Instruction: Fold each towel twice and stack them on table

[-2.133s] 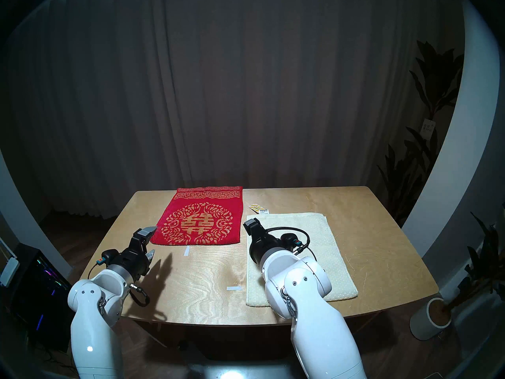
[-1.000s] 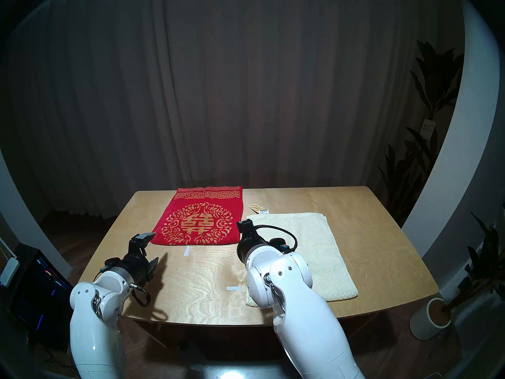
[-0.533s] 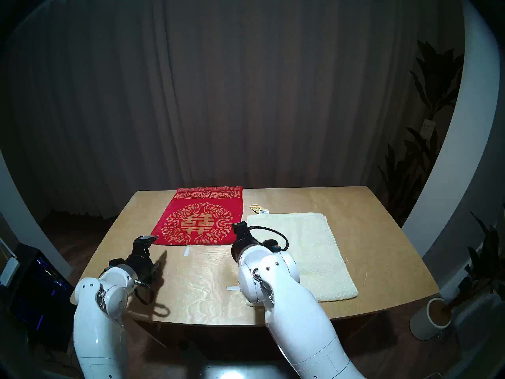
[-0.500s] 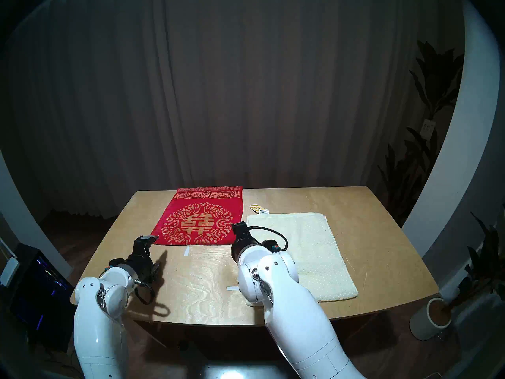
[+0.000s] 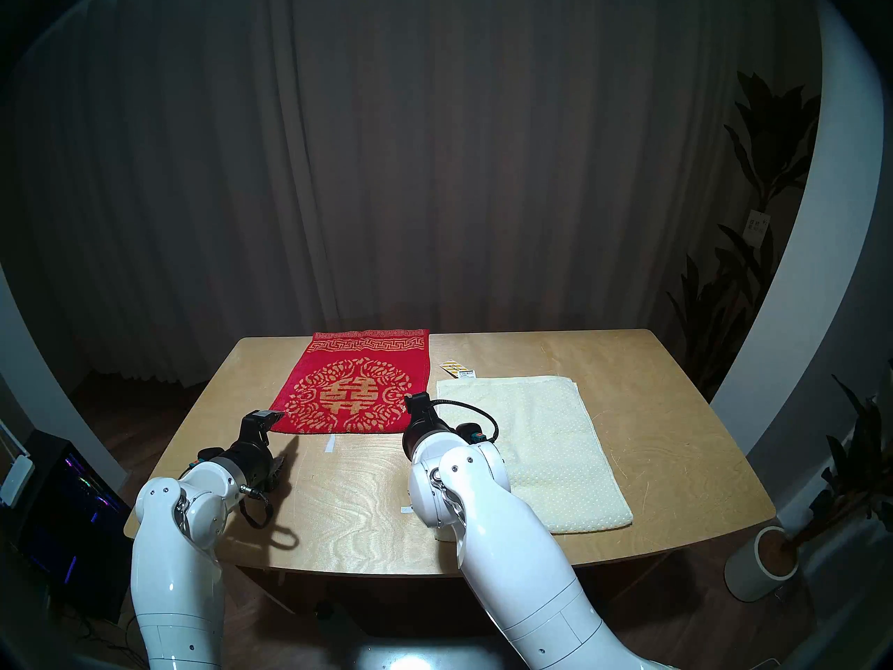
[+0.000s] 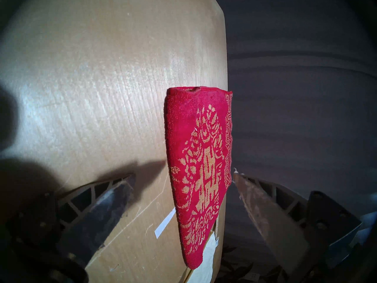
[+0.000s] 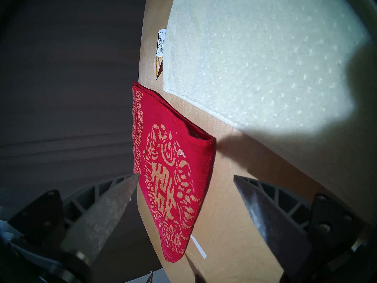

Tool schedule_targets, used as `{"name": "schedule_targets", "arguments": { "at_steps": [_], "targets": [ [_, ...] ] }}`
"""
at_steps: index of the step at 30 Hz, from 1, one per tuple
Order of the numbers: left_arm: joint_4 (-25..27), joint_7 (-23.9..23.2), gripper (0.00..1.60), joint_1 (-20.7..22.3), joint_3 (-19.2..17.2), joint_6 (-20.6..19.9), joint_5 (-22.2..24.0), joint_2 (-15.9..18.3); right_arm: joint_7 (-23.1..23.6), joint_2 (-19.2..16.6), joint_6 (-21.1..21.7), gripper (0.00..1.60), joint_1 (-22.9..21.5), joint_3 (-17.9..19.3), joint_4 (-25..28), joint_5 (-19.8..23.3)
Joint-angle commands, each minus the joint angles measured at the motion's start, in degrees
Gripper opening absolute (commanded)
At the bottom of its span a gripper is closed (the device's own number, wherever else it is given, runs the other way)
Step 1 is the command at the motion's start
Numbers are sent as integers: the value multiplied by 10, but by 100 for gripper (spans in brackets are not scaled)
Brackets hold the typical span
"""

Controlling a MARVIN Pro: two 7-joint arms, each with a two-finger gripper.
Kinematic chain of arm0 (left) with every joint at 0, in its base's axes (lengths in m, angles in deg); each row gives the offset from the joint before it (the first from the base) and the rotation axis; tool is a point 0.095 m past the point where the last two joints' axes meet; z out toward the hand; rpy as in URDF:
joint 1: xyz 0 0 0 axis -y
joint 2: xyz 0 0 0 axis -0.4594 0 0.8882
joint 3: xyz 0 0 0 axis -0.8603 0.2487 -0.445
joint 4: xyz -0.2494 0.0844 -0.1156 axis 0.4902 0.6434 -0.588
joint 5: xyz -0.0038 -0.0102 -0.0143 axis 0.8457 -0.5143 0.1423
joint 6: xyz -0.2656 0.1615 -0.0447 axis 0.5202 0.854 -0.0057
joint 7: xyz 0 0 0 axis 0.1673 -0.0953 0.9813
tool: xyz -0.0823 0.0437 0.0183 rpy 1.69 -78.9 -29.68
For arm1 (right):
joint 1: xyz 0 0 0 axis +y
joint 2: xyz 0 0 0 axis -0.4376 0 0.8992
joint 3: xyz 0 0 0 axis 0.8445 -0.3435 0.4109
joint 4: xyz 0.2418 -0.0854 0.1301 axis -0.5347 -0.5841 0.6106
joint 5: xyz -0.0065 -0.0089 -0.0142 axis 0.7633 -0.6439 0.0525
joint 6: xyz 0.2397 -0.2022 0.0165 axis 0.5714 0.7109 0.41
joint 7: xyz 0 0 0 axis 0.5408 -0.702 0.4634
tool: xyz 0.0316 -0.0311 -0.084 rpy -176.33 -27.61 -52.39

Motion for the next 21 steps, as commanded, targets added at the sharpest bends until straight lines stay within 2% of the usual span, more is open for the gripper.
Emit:
{"name": "schedule_targets", "arguments": {
  "at_steps": [1, 11, 21],
  "targets": [
    [-6, 8, 160, 12, -4, 7, -1, 2, 3, 18, -13, 160, -32, -5, -5, 5],
    [-32, 13, 160, 30, -4, 14, -9, 11, -3, 26, -27, 160, -46, -8, -24, 7],
    [-75, 12, 160, 57, 7, 4, -20, 35, -3, 34, -41, 160, -64, -15, -58, 13]
  ]
}}
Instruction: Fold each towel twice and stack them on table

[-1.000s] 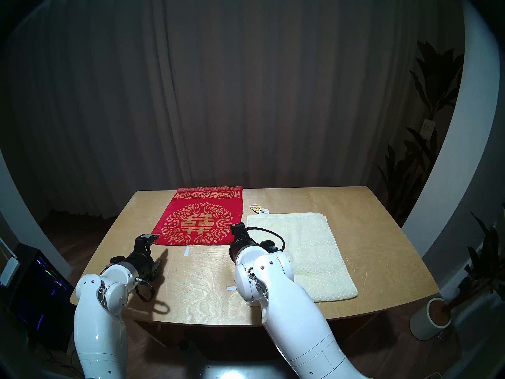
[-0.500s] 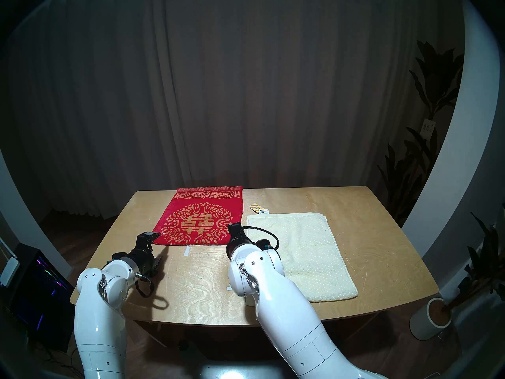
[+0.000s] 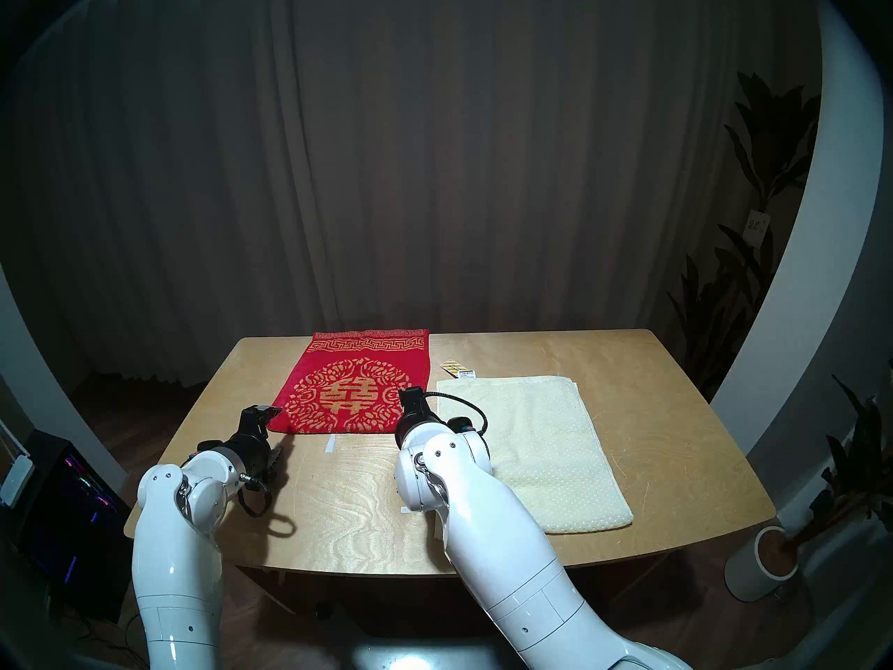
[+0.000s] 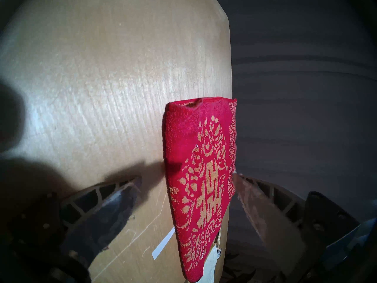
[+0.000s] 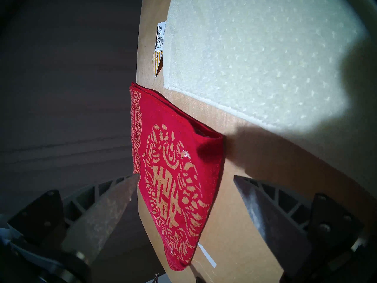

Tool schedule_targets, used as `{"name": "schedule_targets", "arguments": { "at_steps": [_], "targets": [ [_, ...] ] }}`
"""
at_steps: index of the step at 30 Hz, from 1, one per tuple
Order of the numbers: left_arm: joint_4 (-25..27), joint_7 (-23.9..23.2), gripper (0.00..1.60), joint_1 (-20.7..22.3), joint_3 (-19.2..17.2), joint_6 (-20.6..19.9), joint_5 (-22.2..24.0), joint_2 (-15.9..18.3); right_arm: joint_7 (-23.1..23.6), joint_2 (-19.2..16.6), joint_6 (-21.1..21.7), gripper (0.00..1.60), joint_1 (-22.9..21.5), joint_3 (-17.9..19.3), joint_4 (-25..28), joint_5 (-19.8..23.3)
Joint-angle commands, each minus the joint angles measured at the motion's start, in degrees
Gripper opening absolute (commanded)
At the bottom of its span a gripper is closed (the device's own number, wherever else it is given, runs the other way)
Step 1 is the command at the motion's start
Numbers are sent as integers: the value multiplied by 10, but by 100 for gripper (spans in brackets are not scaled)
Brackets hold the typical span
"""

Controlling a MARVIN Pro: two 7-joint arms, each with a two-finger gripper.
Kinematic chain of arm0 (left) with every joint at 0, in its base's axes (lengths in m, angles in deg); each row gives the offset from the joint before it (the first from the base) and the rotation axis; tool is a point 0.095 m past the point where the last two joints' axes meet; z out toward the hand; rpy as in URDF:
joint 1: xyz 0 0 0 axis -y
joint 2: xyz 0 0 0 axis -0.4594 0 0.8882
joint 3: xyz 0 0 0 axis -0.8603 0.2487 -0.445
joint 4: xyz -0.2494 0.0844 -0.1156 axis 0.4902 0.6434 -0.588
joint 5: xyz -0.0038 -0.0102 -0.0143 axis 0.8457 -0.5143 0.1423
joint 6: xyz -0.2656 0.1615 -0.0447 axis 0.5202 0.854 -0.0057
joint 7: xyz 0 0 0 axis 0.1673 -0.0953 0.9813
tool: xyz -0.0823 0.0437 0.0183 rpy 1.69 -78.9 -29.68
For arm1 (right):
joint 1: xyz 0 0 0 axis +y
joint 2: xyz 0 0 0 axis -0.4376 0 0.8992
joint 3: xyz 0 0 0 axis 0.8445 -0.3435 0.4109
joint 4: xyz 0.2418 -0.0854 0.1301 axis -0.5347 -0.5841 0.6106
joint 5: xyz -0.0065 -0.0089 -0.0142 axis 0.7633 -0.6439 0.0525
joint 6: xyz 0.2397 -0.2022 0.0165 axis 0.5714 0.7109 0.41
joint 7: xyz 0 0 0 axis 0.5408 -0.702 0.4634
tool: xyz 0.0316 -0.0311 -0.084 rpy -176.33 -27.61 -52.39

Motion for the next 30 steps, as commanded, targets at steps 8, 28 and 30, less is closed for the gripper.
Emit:
{"name": "schedule_targets", "arguments": {
  "at_steps": [8, 28, 30],
  "targets": [
    [-56, -2, 160, 22, 16, -12, -18, 25, 3, 24, -17, 160, -36, 1, -42, 4],
    [-102, -9, 160, 46, 25, -11, -27, 42, 15, 47, -28, 160, -78, -6, -122, 13],
    [-108, -10, 160, 50, 27, -10, -28, 44, 17, 48, -30, 160, -81, -7, -131, 15]
  ]
}}
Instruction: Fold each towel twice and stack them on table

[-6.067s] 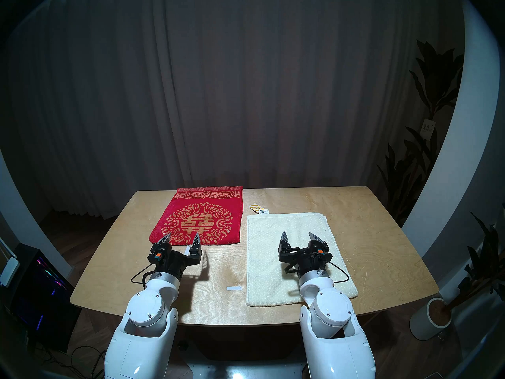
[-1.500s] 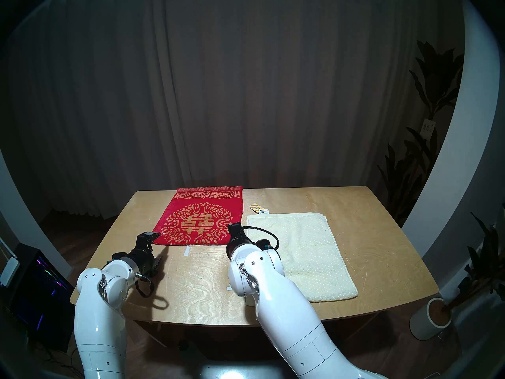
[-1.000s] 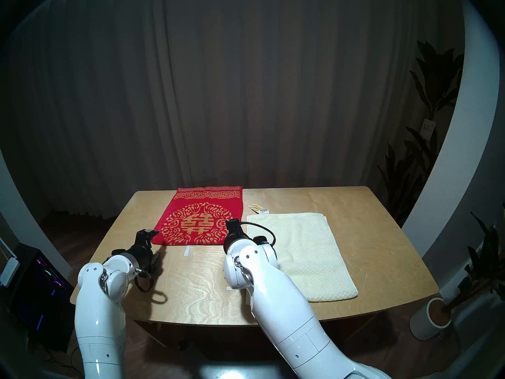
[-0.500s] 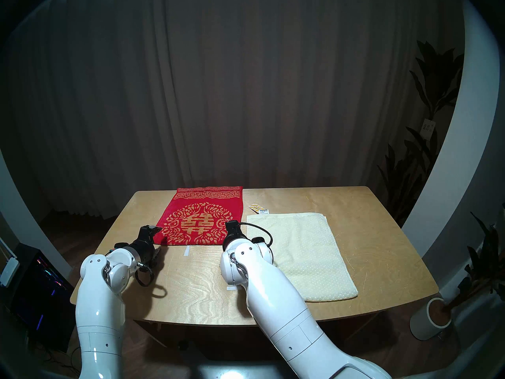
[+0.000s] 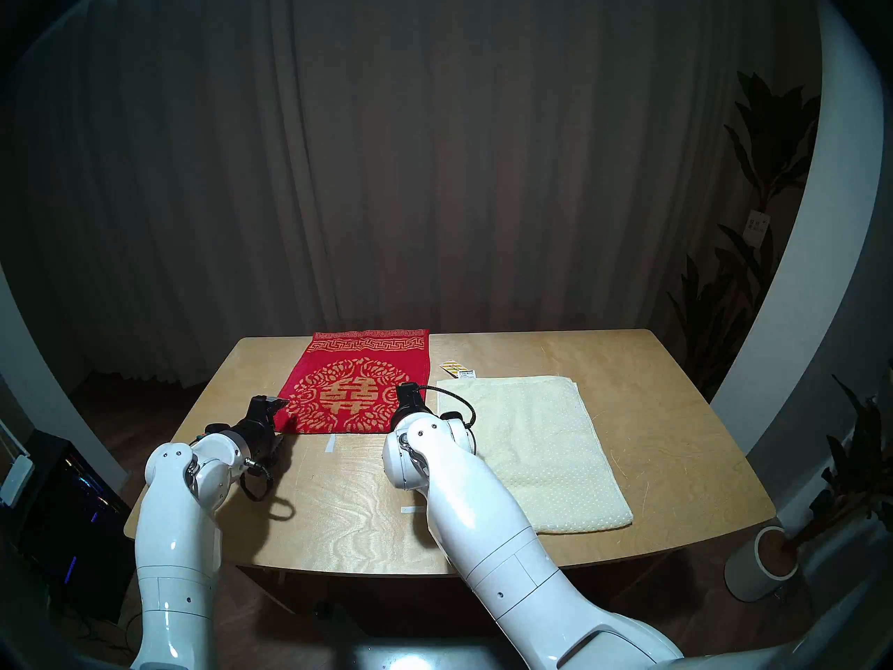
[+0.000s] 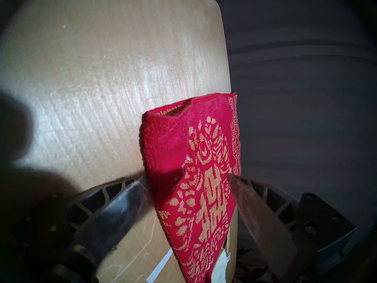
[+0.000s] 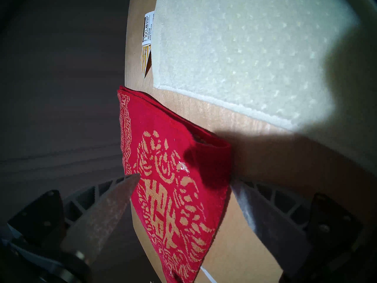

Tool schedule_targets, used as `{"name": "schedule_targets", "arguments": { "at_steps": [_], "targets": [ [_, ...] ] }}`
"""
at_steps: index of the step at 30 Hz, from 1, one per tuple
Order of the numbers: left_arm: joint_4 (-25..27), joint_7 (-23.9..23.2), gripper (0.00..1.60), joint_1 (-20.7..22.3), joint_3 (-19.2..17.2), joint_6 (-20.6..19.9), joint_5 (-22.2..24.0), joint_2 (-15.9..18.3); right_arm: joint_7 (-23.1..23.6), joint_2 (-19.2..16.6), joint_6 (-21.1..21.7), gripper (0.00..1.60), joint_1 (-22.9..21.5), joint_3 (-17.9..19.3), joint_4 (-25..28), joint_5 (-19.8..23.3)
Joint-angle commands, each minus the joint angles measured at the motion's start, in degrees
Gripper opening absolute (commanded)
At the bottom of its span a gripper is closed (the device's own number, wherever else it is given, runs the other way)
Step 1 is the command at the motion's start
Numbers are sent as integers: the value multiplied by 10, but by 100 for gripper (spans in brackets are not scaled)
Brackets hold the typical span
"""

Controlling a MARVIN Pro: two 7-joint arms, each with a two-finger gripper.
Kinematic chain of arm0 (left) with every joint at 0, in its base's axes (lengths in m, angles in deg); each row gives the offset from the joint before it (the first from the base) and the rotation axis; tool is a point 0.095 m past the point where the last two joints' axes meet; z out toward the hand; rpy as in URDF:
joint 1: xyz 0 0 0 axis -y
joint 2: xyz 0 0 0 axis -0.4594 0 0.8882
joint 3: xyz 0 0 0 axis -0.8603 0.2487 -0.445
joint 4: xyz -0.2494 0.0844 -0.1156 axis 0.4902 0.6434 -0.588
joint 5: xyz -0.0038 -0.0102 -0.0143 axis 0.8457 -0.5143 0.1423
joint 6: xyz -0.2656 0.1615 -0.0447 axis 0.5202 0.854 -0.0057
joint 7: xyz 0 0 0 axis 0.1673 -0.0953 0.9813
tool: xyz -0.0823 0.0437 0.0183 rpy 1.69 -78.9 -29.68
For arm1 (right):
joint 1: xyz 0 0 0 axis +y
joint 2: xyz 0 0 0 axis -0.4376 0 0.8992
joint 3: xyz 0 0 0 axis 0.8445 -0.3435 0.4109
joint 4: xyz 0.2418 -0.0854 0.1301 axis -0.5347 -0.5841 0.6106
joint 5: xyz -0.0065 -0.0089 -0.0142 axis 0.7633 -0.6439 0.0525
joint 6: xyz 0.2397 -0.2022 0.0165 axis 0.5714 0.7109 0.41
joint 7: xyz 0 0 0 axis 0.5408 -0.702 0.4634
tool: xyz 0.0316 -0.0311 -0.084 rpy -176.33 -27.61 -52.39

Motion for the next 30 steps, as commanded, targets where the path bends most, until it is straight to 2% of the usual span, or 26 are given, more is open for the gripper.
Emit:
{"name": "schedule_targets", "arguments": {
  "at_steps": [1, 9, 10, 12, 15, 16, 17, 19, 20, 23, 24, 29, 30],
  "targets": [
    [-46, 3, 160, -1, 4, 4, -12, 5, 3, 14, -4, 160, -16, -5, -24, 1],
    [-61, 2, 160, 5, 12, 8, -14, 12, 2, 16, -8, 160, -23, -9, -35, 3],
    [-61, 2, 160, 5, 12, 8, -13, 13, 1, 16, -9, 155, -23, -9, -36, 3],
    [-61, 3, 160, 4, 12, 9, -12, 14, 1, 17, -11, 129, -25, -10, -41, 4],
    [-60, 3, 160, 2, 12, 9, -11, 16, 2, 17, -13, 120, -27, -11, -48, 6],
    [-60, 3, 160, 1, 13, 10, -11, 16, 1, 16, -14, 90, -27, -11, -50, 6],
    [-60, 3, 160, 1, 13, 10, -10, 17, 0, 16, -15, 80, -28, -11, -51, 6],
    [-60, 4, 144, 0, 14, 10, -10, 18, -2, 16, -17, 76, -29, -12, -52, 7],
    [-60, 4, 119, 0, 14, 10, -9, 19, -2, 16, -18, 73, -29, -13, -53, 8],
    [-62, 5, 90, 0, 16, 9, -9, 21, -2, 15, -20, 67, -30, -14, -56, 9],
    [-62, 5, 67, 0, 17, 9, -9, 22, -1, 15, -20, 65, -31, -14, -57, 9],
    [-64, 7, 51, -1, 22, 10, -10, 24, -1, 14, -22, 58, -33, -16, -60, 12],
    [-64, 7, 33, -1, 23, 10, -10, 25, 0, 14, -22, 53, -33, -16, -61, 12]
  ]
}}
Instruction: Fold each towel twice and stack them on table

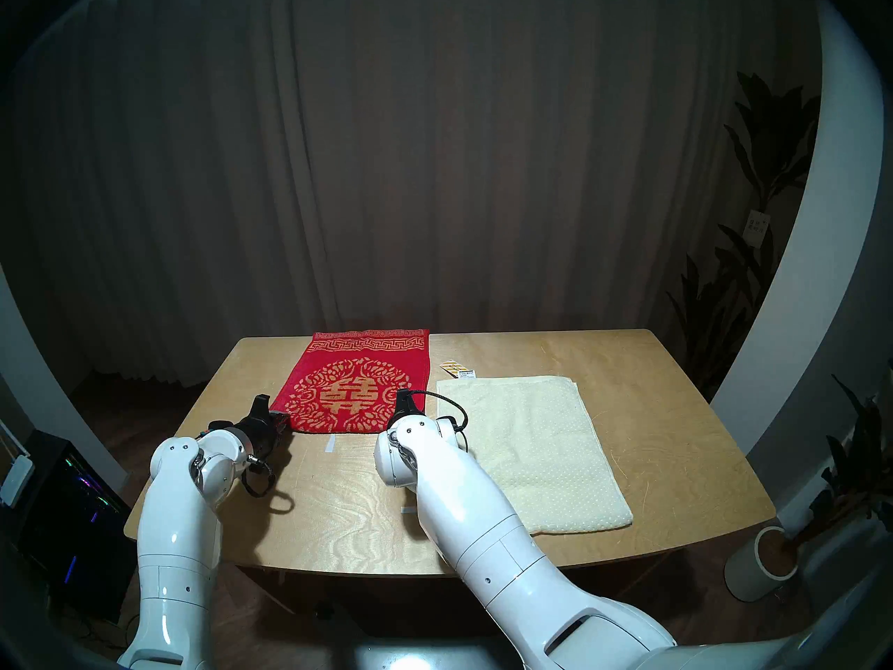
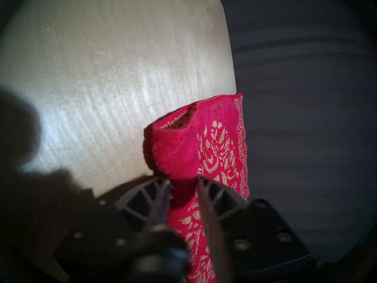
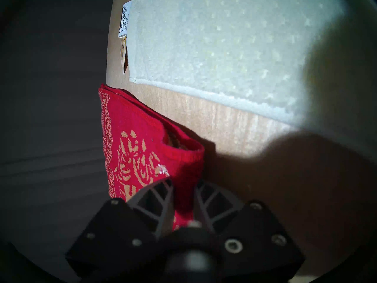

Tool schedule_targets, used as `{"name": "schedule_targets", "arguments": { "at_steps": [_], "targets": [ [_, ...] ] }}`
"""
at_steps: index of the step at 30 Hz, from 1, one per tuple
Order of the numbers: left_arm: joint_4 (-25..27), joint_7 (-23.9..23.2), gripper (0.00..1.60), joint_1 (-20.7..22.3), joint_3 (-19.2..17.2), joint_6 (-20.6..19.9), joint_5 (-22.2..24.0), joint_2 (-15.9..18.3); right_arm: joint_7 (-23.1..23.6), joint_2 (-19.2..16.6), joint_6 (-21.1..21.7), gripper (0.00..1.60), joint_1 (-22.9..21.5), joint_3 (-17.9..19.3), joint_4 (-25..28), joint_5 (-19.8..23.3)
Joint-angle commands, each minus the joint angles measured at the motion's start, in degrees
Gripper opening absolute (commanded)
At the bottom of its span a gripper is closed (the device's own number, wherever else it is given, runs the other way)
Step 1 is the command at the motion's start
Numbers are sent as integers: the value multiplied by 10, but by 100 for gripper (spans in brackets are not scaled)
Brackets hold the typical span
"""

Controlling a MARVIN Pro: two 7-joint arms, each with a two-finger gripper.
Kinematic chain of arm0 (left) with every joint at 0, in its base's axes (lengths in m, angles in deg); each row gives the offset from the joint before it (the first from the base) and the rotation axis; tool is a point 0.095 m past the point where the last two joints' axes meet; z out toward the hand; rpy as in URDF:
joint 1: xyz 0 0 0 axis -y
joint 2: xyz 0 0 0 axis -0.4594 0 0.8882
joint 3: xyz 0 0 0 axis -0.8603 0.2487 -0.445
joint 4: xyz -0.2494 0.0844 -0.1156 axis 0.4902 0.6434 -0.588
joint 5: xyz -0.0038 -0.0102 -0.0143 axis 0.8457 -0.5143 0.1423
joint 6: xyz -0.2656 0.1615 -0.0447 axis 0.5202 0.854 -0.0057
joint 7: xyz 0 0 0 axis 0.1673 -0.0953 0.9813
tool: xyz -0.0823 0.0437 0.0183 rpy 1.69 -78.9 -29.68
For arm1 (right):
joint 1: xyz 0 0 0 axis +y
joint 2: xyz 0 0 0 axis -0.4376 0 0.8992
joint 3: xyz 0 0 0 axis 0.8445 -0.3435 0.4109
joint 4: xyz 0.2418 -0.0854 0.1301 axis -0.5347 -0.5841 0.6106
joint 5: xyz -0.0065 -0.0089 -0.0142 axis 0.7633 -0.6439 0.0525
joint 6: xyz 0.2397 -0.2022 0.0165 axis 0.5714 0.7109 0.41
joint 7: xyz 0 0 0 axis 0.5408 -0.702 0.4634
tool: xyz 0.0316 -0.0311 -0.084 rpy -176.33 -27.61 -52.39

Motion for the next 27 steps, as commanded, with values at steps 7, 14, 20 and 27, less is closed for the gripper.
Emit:
{"name": "schedule_targets", "arguments": {
  "at_steps": [7, 14, 20, 27],
  "targets": [
    [-30, 11, 1, -20, 7, 2, -6, 3, 4, 1, -2, 5, -8, -1, -1, 3],
    [-18, 13, 0, -26, 6, 2, -2, 4, -7, -8, 3, 0, -5, 0, 17, 12],
    [14, 26, 0, -54, -5, 2, 4, 3, -19, -22, 9, 0, 13, -6, 45, 17],
    [42, 34, 0, -85, -17, 2, 10, -10, -30, -37, 20, 0, 28, -10, 74, 25]
  ]
}}
